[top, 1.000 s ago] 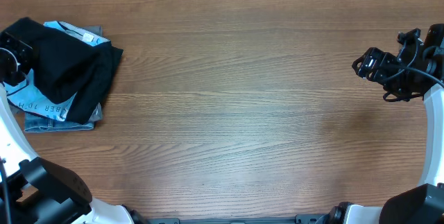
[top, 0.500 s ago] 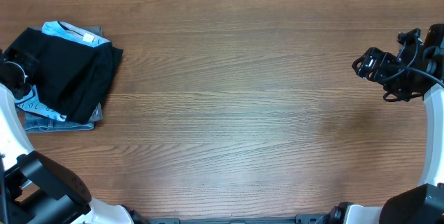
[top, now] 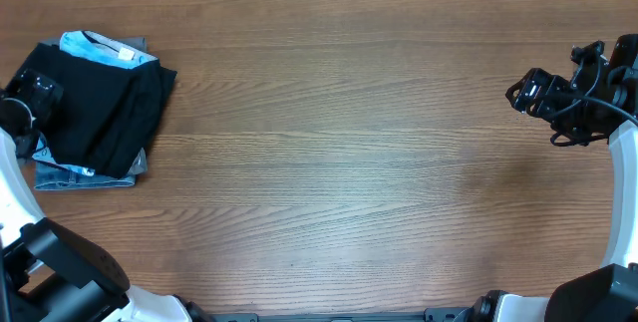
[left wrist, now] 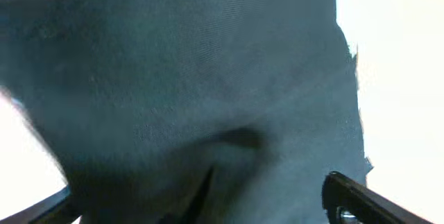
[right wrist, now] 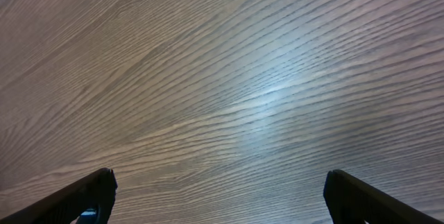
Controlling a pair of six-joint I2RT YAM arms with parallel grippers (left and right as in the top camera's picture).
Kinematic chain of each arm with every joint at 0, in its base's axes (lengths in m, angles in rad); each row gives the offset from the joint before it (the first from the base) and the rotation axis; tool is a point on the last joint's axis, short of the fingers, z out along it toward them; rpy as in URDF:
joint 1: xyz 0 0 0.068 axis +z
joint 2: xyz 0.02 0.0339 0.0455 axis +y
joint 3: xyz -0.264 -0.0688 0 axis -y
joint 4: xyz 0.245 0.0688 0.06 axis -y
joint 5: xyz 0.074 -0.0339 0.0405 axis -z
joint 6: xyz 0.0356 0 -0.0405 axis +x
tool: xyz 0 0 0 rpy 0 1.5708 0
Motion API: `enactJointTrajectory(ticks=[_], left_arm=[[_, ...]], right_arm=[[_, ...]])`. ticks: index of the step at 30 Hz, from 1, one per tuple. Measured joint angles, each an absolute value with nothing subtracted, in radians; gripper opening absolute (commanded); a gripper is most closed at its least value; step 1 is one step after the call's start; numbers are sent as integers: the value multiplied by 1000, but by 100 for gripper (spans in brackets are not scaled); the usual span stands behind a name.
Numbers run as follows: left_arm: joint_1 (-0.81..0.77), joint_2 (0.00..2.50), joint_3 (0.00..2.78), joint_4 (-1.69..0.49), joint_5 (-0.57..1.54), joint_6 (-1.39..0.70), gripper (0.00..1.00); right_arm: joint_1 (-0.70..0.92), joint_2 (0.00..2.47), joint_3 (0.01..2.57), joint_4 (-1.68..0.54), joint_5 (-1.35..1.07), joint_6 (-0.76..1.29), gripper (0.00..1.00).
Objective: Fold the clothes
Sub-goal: 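Lower the black bundle onto the clothes stack with the left gripper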
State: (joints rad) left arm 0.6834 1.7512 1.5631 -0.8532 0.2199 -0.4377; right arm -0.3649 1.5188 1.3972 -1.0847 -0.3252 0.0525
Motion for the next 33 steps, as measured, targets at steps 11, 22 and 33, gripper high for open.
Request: enactJointTrajectory(ticks=[11,22,33], left_arm=[[694,1693,1738,-921,334,-434,87],[694,1664,1766,-951,419,-348,4],[706,1926,1768,-1011,429,-242,4]], right_arm=[[-365,1519,1397,-1085,-325,52,100],[-365,1519,1397,-1085,-325,52,100],[-365,1519,1397,-1085,-325,52,100]])
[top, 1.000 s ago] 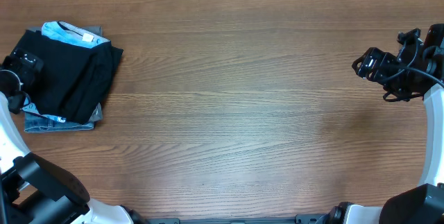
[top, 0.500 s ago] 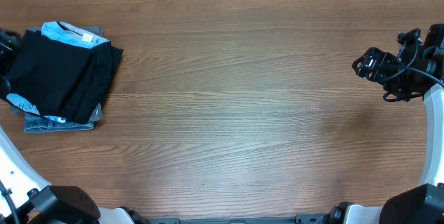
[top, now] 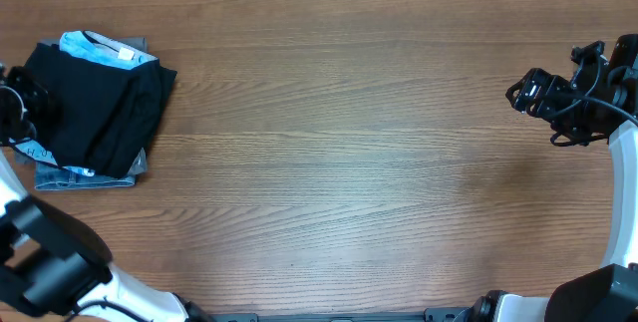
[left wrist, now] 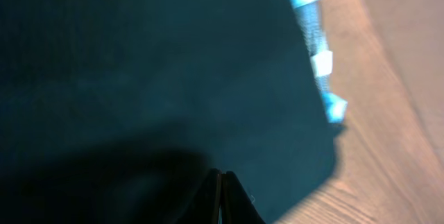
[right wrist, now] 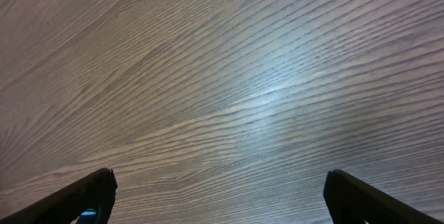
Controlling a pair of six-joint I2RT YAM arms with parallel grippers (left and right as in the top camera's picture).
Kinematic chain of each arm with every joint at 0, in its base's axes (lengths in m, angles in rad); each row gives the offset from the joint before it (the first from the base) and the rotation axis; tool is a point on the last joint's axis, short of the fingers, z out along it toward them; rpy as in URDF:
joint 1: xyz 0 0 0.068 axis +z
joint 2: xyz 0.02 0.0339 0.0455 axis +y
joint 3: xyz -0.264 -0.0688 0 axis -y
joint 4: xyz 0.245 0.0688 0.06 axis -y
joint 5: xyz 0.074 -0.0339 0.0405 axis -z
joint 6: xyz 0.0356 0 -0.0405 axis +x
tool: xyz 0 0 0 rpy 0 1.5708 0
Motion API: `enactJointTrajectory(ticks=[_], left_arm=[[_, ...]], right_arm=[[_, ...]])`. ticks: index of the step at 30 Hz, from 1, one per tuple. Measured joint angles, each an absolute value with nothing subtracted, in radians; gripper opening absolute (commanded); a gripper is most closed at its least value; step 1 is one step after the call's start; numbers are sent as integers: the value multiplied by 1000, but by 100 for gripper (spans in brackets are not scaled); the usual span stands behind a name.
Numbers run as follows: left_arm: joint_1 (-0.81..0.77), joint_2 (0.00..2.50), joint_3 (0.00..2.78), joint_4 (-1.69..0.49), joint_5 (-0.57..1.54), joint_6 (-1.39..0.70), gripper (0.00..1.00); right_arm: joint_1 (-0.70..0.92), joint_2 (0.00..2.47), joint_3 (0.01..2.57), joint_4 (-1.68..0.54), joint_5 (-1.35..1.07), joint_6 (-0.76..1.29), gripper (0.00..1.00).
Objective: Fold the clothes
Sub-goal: 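Lower the black bundle onto the clothes stack with the left gripper, then release the bundle and press it flat on the stack with the left gripper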
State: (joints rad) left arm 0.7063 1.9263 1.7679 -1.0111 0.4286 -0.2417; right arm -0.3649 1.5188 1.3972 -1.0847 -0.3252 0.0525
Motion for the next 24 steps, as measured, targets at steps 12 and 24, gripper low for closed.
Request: enactJointTrajectory(ticks=[12,24], left_arm=[[807,2089,1768,-1045,525,-141,4],[825,2066,1769,-993,942,-51,5]], right_arm=[[-365,1519,1397,-1085,-324,52,100],[-365,1519,1397,-1085,-325,52,100]])
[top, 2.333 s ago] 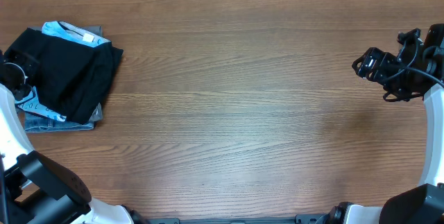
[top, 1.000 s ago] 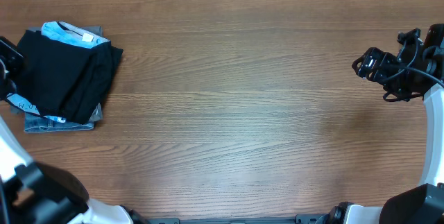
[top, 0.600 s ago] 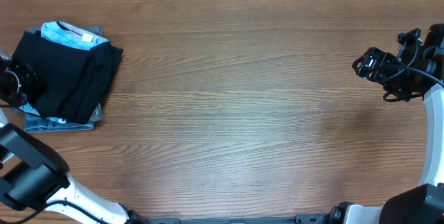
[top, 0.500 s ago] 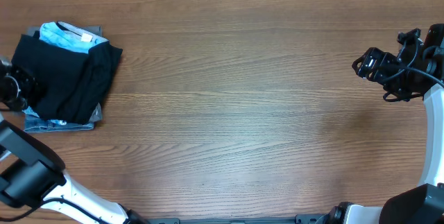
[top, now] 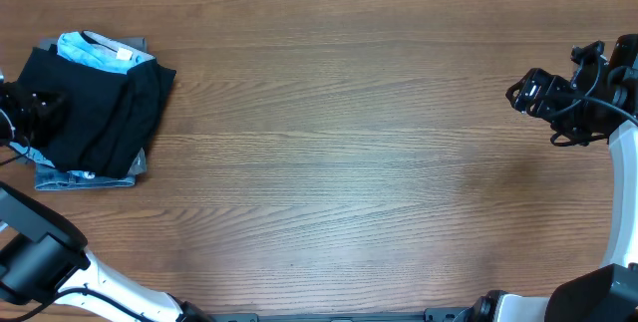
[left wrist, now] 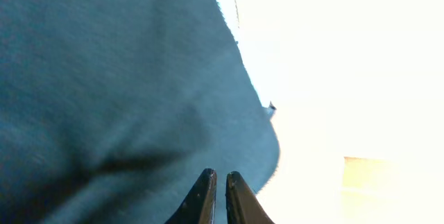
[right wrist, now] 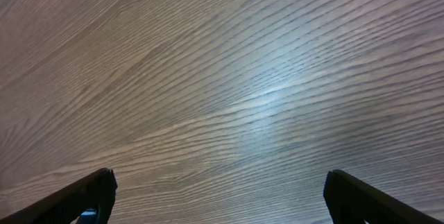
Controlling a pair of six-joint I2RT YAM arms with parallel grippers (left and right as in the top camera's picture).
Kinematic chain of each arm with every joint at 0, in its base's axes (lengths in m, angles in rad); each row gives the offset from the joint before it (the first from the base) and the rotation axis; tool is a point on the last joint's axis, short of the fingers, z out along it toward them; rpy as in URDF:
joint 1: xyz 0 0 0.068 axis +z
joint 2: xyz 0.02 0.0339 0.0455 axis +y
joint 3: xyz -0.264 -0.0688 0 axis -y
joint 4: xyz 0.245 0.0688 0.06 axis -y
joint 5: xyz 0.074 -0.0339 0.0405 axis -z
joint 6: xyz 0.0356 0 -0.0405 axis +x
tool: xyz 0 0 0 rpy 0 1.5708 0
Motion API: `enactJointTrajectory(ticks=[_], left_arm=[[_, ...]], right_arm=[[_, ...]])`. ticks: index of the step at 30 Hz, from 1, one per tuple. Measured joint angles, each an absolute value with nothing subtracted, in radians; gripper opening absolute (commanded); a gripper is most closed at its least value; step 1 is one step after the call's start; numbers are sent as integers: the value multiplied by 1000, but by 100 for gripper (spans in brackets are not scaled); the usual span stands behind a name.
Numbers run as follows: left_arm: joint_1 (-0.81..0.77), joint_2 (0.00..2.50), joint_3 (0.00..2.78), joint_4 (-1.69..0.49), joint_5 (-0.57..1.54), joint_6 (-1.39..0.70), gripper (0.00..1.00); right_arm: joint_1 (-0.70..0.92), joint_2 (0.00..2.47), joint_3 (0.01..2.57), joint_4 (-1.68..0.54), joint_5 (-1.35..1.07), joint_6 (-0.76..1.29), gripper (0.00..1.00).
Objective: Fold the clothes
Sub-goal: 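Release the bundle and press it flat on the stack with the left gripper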
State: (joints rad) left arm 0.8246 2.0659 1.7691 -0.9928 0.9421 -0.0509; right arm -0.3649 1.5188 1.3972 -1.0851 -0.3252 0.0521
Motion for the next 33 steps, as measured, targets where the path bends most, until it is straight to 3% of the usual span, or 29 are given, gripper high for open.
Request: enactJointTrajectory(ticks=[7,17,28,33], left_arm=[[801,2061,1721,-1076,885,36,4],[794,2061,1486,-924,904,85,4],[792,1968,1602,-940,1125,59,4],[769,1876,1644,-862,1096,-6,4]], right_arm=[[-365,1519,1397,-1084,-325,52,100],[-365,1519,1397,-1084,-326,52,100],[-365,1519,1397,-1085,-325,52,100],[-365,1519,1397,-1085,-325,52,100]])
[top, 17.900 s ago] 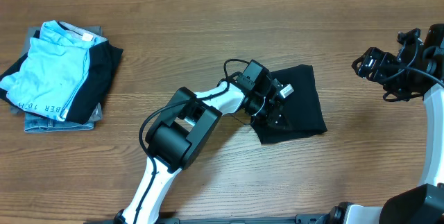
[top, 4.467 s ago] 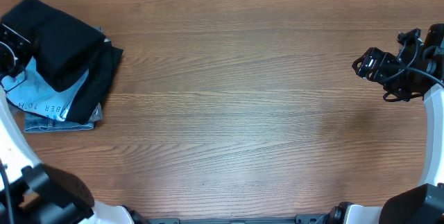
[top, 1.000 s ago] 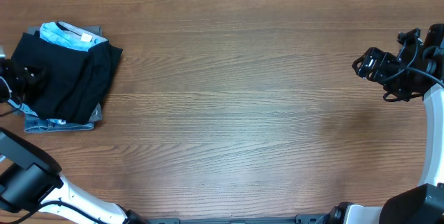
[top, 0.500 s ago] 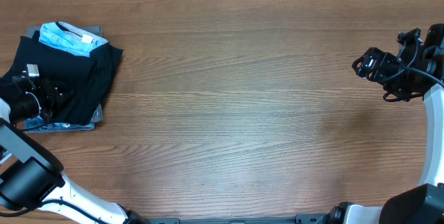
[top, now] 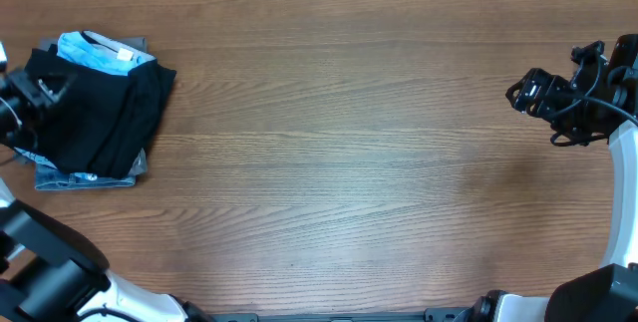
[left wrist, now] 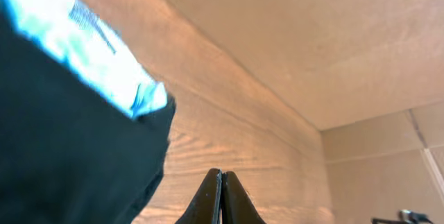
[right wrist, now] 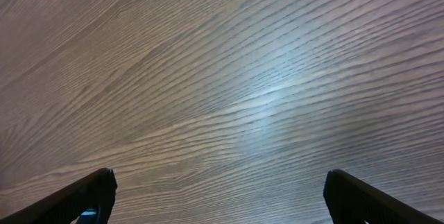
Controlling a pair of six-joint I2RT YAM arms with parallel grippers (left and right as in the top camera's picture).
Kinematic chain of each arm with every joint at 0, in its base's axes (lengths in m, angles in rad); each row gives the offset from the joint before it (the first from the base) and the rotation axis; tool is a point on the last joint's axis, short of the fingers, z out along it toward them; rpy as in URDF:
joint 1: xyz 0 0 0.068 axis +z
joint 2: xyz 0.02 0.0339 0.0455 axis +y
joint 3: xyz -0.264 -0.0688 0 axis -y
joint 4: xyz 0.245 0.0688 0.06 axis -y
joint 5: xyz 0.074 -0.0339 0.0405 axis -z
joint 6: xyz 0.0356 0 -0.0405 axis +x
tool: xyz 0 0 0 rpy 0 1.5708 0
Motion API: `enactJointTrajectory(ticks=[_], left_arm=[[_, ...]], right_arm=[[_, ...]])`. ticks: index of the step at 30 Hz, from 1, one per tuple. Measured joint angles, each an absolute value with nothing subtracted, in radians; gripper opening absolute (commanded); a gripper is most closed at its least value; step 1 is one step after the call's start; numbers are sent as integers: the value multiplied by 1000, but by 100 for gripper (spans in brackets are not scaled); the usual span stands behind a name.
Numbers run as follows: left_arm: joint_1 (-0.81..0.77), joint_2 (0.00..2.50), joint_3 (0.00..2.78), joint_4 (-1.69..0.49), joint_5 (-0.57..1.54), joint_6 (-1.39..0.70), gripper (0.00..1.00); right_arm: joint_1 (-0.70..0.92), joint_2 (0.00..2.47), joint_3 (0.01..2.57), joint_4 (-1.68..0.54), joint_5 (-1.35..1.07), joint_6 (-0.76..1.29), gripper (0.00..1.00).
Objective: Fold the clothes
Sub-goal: 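Release the bundle and press it flat on the stack with the left gripper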
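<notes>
A stack of folded clothes lies at the table's far left. A black garment (top: pixel 105 108) is on top, a light blue one (top: pixel 92 50) shows at its far edge, and denim (top: pixel 88 176) sticks out beneath. My left gripper (top: pixel 55 85) is at the stack's left edge. In the left wrist view it (left wrist: pixel 222 197) is shut with nothing between its fingers. There the black garment (left wrist: pixel 62 161) and the blue one (left wrist: pixel 94 68) lie to its left. My right gripper (top: pixel 518 93) stays at the far right, open (right wrist: pixel 220 200) over bare wood.
The wooden table (top: pixel 349 153) stretches between the stack and the right arm. Its far edge meets a beige wall (left wrist: pixel 291 37). The left arm's base (top: pixel 40 282) fills the near left corner, and the right arm's base (top: pixel 598 297) the near right.
My left gripper, still shut, has lifted and tipped up. Its view was filled by black cloth and now shows the stack's corner, the table and the wall. The right arm has not moved.
My left gripper stood open close over the black garment at the stack's left edge. Then it was shut there, with black cloth filling its view. Now it is shut and empty, off the cloth. The stack has kept its place and the right gripper has stayed open.
</notes>
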State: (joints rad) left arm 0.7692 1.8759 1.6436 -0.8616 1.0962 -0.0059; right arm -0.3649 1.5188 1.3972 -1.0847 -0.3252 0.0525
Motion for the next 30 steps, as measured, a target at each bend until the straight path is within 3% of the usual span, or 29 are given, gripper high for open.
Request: enactJointTrajectory(ticks=[4,9,13,17,25,30], left_arm=[[719,1890,1648,-811,994,-39,4],[642,1993,1648,-730,892,-74,11],[599,2125,1648,-679,861,-105,4],[598,2184,1648,-666,916,-120,4],[638,2146,1658,-654,1066,-148,9],[686,1966,1682,-675,1008,-209,9]], right_arm=[[-365,1519,1397,-1085,-325,52,100],[-365,1519,1397,-1084,-325,52,100],[-365,1519,1397,-1085,-325,52,100],[-365,1519,1397,-1084,-325,52,100],[-365,1519,1397,-1085,-325,52,100],[-365,1519,1397,-1085,-325,53,100]])
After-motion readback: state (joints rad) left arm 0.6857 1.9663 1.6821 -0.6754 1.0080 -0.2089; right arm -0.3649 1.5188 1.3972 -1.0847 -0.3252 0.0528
